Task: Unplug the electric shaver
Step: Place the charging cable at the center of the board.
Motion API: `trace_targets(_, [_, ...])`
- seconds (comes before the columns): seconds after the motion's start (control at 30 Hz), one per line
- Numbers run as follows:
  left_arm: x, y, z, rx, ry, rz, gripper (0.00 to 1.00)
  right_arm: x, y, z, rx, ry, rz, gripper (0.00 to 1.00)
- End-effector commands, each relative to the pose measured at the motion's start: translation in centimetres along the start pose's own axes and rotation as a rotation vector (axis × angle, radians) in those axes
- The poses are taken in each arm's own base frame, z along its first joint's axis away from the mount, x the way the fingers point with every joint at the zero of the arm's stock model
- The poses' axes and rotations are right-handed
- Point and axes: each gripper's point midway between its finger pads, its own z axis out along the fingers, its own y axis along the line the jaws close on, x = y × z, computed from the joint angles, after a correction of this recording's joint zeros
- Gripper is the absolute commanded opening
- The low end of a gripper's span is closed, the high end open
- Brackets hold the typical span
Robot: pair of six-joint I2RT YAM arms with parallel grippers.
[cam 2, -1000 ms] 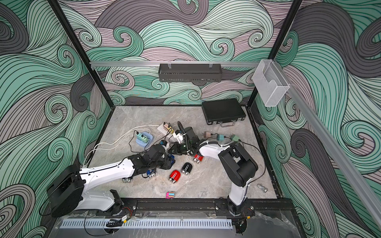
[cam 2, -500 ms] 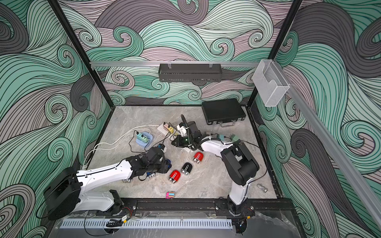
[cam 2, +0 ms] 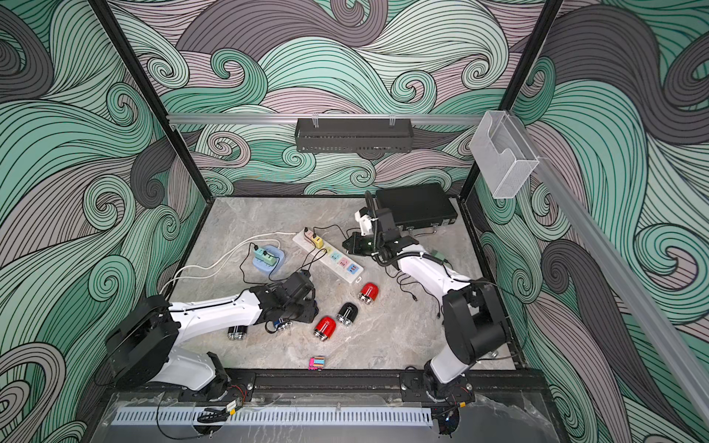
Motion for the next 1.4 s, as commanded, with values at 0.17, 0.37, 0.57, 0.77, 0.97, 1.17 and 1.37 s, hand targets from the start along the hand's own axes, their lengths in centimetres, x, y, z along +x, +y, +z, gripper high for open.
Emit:
trace_targets(0.17, [-0.8,0.3,0.3,-0.055,0.01,-0.009,0.42,-0.6,-5.9,0.4,0.131,0.031,0.086,0.0])
trace_targets(0.37, [-0.7,0.7,0.6,-0.09,0.028,-0.007,0.42,-0.1,-8.4,3.1,0.157,0.078,0.13,0.0])
trace_targets(0.57, [-0.4,0.5,1.1,-0.094,0.058,0.0,0.43,0.3,-9.9,6.2,0.149,0.134,0.176,0.0])
trace_targets(0.77, [0.0,0.2,1.8,-0.099,0.096,0.005,0.46,1.1,-11.6,8.3,0.168,0.181,0.212,0.0])
trace_targets(0.97, [0.5,0.2,2.4,-0.116,0.121,-0.001,0.51,1.6,-12.7,9.7,0.189,0.212,0.23,0.02])
trace_targets(1.17, [0.9,0.8,2.4,-0.162,0.132,0.002,0.56,1.9,-13.4,10.3,0.21,0.228,0.235,0.06])
trace_targets(1.37, [0.9,0.8,2.4,-0.17,0.13,0.003,0.62,1.7,-13.3,9.9,0.222,0.226,0.223,0.12])
